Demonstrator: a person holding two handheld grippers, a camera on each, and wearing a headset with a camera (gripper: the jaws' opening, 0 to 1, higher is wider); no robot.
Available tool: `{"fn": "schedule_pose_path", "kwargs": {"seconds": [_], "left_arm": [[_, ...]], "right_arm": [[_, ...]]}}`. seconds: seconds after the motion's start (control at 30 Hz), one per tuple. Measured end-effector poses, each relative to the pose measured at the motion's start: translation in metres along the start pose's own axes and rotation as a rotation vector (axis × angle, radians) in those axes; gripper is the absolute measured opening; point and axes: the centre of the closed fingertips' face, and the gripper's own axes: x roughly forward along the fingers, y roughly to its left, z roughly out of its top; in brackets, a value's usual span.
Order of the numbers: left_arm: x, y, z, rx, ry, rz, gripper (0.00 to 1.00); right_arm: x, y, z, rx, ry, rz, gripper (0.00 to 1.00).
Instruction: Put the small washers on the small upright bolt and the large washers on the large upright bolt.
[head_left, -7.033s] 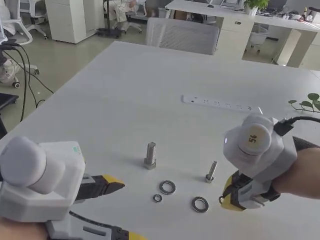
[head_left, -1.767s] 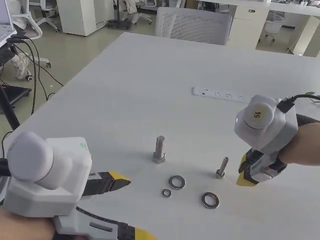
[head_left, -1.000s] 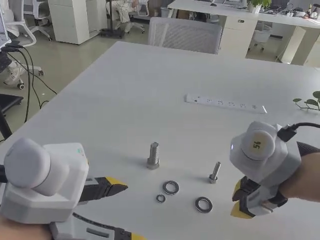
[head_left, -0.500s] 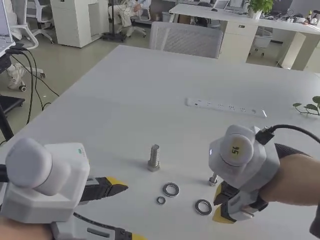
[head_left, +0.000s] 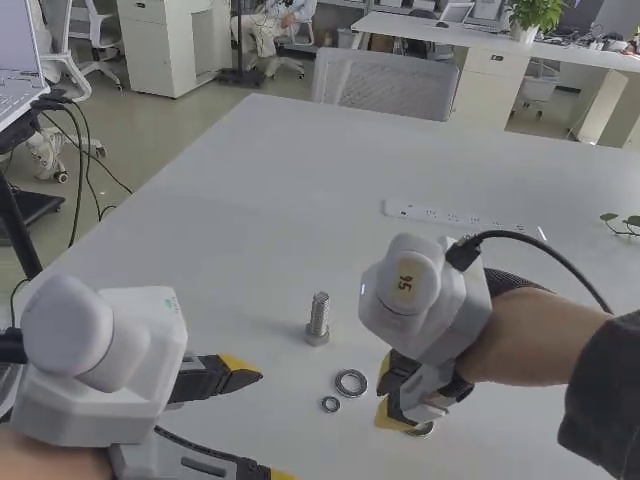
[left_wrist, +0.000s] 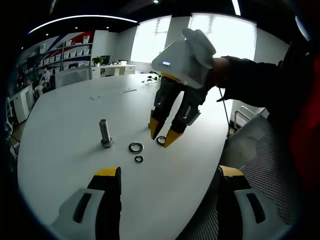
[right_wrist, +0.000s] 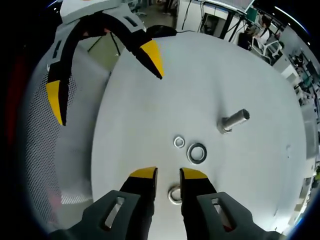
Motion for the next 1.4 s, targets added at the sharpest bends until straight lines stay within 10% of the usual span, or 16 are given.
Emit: {"fn": "schedule_pose_path", "kwargs": {"seconds": [1.4], "left_arm": [[0.001,0.003,-0.006,-0.027,0.002,0.006,0.77]], "right_arm": [[0.049,-0.018,0.018,-0.093,0.039,0.046,0.19]]}}
